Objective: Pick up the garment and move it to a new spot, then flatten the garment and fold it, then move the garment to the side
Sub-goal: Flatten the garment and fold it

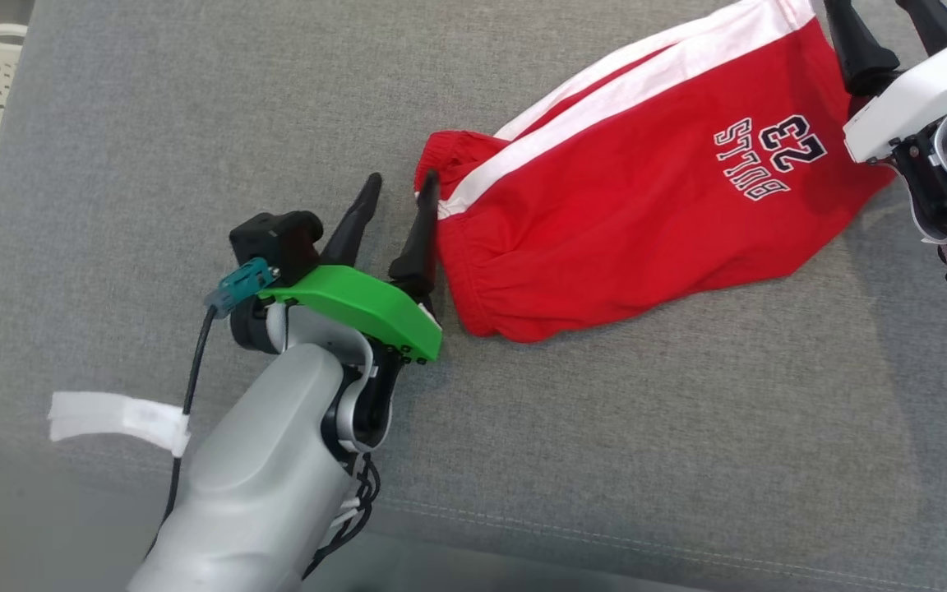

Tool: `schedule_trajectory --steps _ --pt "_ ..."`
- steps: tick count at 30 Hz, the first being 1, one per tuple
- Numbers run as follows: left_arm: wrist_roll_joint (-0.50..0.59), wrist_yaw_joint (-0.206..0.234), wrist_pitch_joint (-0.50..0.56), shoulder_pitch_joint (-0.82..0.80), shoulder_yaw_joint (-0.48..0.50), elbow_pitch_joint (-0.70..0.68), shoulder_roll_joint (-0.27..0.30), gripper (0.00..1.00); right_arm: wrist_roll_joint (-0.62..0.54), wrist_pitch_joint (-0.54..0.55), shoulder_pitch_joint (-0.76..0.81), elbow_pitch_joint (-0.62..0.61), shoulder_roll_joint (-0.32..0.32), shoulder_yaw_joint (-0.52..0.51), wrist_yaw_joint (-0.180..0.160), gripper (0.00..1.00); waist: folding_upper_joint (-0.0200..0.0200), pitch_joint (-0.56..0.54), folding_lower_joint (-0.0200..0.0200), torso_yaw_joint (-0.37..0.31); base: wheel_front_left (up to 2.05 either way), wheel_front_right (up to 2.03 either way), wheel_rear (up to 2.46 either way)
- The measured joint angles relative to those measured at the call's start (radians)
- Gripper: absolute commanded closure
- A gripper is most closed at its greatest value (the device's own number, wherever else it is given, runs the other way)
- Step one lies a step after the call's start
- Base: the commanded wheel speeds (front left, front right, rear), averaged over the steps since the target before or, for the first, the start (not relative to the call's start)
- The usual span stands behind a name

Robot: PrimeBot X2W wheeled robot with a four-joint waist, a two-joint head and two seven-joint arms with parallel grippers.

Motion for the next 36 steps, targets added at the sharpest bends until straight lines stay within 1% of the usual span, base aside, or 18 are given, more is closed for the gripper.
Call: schedule_trajectory --steps 2,3,4,10,14,16,18,20,25,28,32,36 --pt "0.041 0.025 -0.003 0.026 0.030 -0.040 0.021 0.00 -0.047 -0.002 0.034 -0.048 0.008 -0.081 0.000 0.00 0.0000 -0.013 0.0000 -0.016 0.00 0.00 0.00" --pt "0.064 0.041 -0.003 0.043 0.060 -0.074 0.028 0.00 -0.073 -0.003 0.062 -0.074 0.015 -0.119 0.000 0.00 0.0000 -0.020 -0.0001 -0.025 0.00 0.00 0.00" --pt "0.083 0.048 -0.005 0.057 0.083 -0.100 0.037 0.00 -0.114 -0.003 0.095 -0.099 0.022 -0.146 0.000 0.00 0.0000 -0.026 -0.0002 -0.034 0.00 0.00 0.00" --pt "0.200 0.071 -0.006 0.172 0.173 -0.229 0.072 0.00 -0.316 -0.003 0.306 -0.260 0.087 -0.351 0.000 0.00 0.0000 -0.074 -0.0002 -0.086 0.00 0.00 0.00" --pt "0.274 0.076 -0.006 0.226 0.213 -0.282 0.087 0.00 -0.448 -0.003 0.451 -0.352 0.142 -0.450 0.000 0.00 0.0000 -0.108 -0.0002 -0.119 0.00 0.00 0.00" --pt "0.307 0.080 -0.006 0.251 0.232 -0.298 0.092 0.00 -0.492 -0.003 0.510 -0.387 0.171 -0.485 0.000 0.00 0.0000 -0.124 -0.0002 -0.134 0.00 0.00 0.00" --pt "0.339 0.081 -0.006 0.279 0.245 -0.307 0.099 0.00 -0.537 -0.003 0.564 -0.411 0.194 -0.508 0.000 0.00 0.0000 -0.142 -0.0002 -0.148 0.00 0.00 0.00" --pt "0.371 0.091 -0.006 0.311 0.253 -0.310 0.106 0.00 -0.573 -0.003 0.610 -0.430 0.211 -0.524 0.000 0.00 0.0000 -0.160 -0.0002 -0.160 0.00 0.00 0.00" --pt "0.425 0.117 -0.006 0.377 0.267 -0.306 0.117 0.00 -0.602 -0.003 0.691 -0.439 0.248 -0.547 0.000 0.00 0.0000 -0.203 -0.0002 -0.183 0.00 0.00 0.00" --pt "0.442 0.133 -0.006 0.415 0.265 -0.303 0.122 0.00 -0.615 -0.003 0.712 -0.436 0.256 -0.555 0.000 0.00 0.0000 -0.226 -0.0002 -0.193 0.00 0.00 0.00" --pt "0.444 0.135 -0.006 0.438 0.263 -0.311 0.118 0.00 -0.619 -0.003 0.723 -0.430 0.260 -0.563 0.000 0.00 0.0000 -0.247 -0.0002 -0.197 0.00 0.00 0.00" --pt "0.444 0.132 -0.006 0.438 0.260 -0.315 0.112 0.00 -0.619 -0.003 0.718 -0.423 0.251 -0.567 0.000 0.00 0.0000 -0.248 -0.0001 -0.183 0.00 0.00 0.00"
